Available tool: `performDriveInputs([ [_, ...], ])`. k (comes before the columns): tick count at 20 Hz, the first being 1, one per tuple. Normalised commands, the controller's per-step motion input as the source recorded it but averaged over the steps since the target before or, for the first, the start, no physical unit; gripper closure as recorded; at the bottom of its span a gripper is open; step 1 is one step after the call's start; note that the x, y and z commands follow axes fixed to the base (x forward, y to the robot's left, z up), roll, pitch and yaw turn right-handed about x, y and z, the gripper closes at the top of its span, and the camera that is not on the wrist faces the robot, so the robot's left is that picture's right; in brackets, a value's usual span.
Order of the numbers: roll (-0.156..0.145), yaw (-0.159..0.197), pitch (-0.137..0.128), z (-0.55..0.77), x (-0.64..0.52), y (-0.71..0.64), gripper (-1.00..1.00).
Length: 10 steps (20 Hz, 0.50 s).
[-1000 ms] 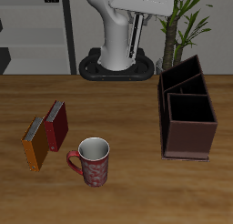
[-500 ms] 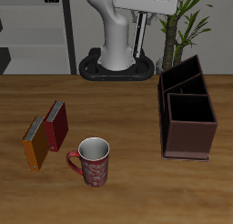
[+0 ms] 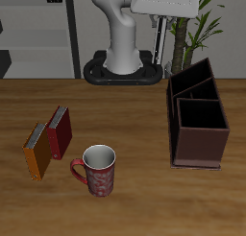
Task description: Place the striped book into the left desk caddy's front compartment
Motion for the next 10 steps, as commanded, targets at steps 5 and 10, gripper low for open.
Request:
performDriveInputs([
  [5, 0.037, -0.001, 0.018, -0.08, 0.05, 0.26, 1.00],
  [10, 0.026, -0.002, 0.021, -0.12, 0.14, 0.30, 1.00],
])
